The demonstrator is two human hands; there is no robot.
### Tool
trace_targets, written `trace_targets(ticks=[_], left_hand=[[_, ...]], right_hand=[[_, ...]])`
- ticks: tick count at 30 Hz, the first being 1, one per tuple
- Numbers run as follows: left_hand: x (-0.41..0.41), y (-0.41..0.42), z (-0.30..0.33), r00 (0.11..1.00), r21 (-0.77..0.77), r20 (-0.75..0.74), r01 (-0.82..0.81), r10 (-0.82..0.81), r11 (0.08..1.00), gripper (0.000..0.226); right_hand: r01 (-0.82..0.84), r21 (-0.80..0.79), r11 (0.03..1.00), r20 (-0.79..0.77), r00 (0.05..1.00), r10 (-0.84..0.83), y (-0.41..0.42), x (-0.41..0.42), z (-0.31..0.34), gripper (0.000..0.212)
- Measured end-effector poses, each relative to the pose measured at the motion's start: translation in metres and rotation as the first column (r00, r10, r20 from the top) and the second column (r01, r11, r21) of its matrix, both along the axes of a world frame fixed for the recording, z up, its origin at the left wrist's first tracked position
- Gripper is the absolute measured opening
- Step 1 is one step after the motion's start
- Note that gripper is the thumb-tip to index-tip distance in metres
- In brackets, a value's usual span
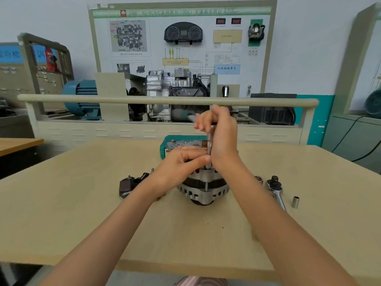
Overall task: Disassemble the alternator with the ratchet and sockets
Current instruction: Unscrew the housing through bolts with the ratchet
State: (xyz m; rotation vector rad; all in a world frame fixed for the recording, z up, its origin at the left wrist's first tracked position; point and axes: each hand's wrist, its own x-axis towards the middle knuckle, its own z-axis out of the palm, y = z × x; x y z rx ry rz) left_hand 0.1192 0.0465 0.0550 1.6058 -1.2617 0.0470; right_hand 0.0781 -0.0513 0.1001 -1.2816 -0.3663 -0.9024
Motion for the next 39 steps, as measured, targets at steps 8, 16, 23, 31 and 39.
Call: trace_targets(ticks=[8, 16, 23, 31, 39], left_hand=[[0.002, 0.002, -0.002, 0.995, -0.009, -0.087, -0.056, 0.055, 0.998, 0.04], [0.004, 0.002, 0.004, 0.998, 0.086, -0.061, -0.006, 0.011, 0.996, 0.034], [0.003, 0.005, 0.005, 0.994, 0.064, -0.105, 0.049, -0.042, 0.997, 0.023], [0.007, 0.004, -0.001, 0.993, 0.005, -0.106, -0.058, 0.058, 0.998, 0.041], [0.007, 0.001, 0.001, 0.998, 0.047, -0.056, -0.002, 0.004, 0.999, 0.027]], right_hand=[[0.854, -0.415, 0.312, 0.302, 0.453, -0.839, 0.02, -0.008, -0.026, 0.024], [-0.251, 0.173, 0.952, -0.141, 0.951, 0.276, -0.011, 0.011, 0.016, 0.063], [-0.136, 0.032, 0.99, -0.071, 0.988, 0.138, 0.008, 0.001, 0.009, 0.055], [0.844, -0.507, 0.176, 0.287, 0.358, -0.888, 0.031, -0.003, -0.023, 0.017], [-0.497, 0.359, 0.79, -0.073, 0.829, 0.555, -0.005, 0.008, 0.018, 0.062]])
